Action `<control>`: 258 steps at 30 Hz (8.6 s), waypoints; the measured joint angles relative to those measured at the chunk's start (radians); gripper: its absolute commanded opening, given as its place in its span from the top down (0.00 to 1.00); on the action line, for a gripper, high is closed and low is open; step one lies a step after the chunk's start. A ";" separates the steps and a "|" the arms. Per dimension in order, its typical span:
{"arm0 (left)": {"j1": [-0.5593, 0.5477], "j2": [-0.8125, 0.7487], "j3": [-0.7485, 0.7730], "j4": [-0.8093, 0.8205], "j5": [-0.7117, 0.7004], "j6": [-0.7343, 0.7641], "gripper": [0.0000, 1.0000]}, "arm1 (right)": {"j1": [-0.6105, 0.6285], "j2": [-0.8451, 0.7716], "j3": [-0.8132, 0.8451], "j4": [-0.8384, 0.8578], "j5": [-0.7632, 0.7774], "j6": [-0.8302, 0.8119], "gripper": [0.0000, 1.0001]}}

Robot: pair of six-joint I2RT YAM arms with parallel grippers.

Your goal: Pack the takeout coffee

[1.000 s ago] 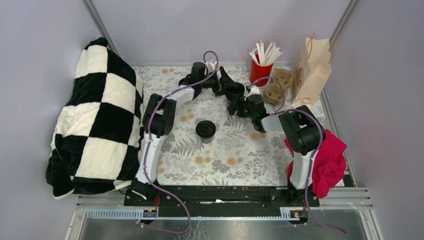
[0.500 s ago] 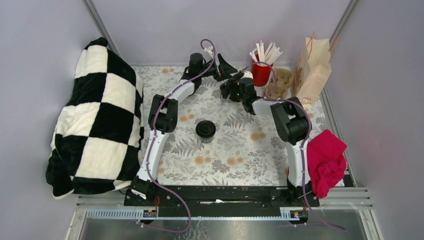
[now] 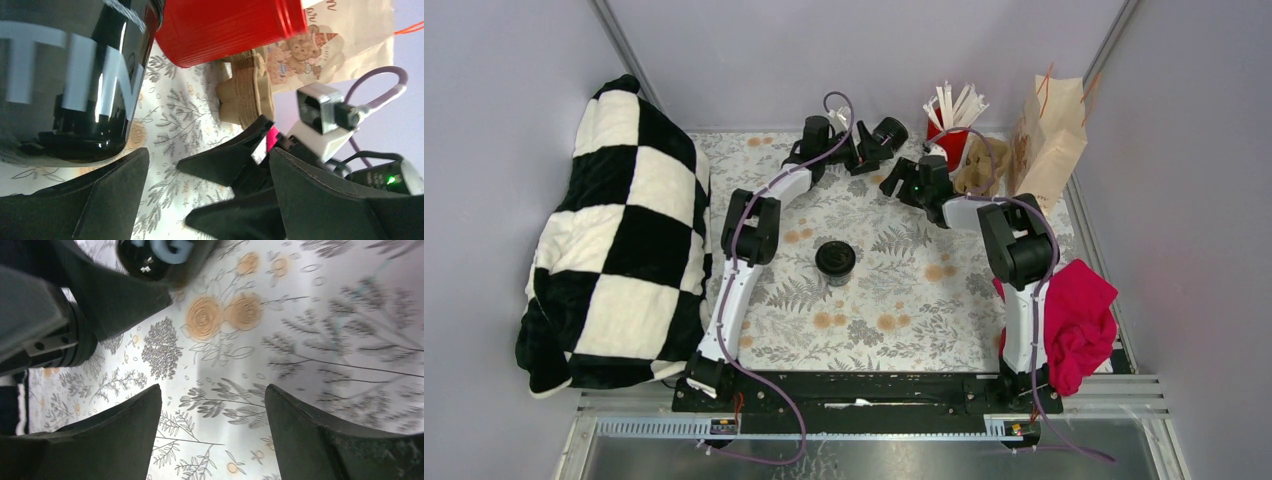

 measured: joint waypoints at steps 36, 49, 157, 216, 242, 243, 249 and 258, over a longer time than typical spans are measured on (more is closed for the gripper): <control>0.016 0.092 0.224 -0.288 -0.740 0.750 0.01 | -0.080 -0.014 -0.047 0.106 -0.153 0.200 0.19; 0.006 0.084 0.158 -0.198 -0.679 0.698 0.60 | -0.079 -0.056 -0.071 0.135 -0.170 0.200 0.20; 0.064 -0.273 -0.853 0.966 -0.029 0.196 0.01 | -0.034 0.047 0.768 -0.862 -0.651 -0.686 1.00; 0.094 -0.789 -1.266 0.004 -0.386 -0.008 0.53 | -0.085 -0.066 -0.055 0.227 -0.846 0.350 1.00; 0.134 -0.921 -1.159 -0.235 -0.542 0.107 0.06 | 0.018 -0.190 0.119 -0.505 -0.578 -0.170 1.00; 0.145 -0.945 -1.174 -0.272 -0.557 0.124 0.07 | 0.018 -0.190 0.116 -0.492 -0.580 -0.164 1.00; 0.147 -1.030 -1.271 -0.292 -0.514 0.169 0.30 | 0.016 -0.190 0.097 -0.403 -0.608 -0.108 1.00; 0.118 -0.937 -1.356 -0.079 -0.323 0.051 0.54 | 0.016 -0.190 0.010 -0.253 -0.684 0.030 1.00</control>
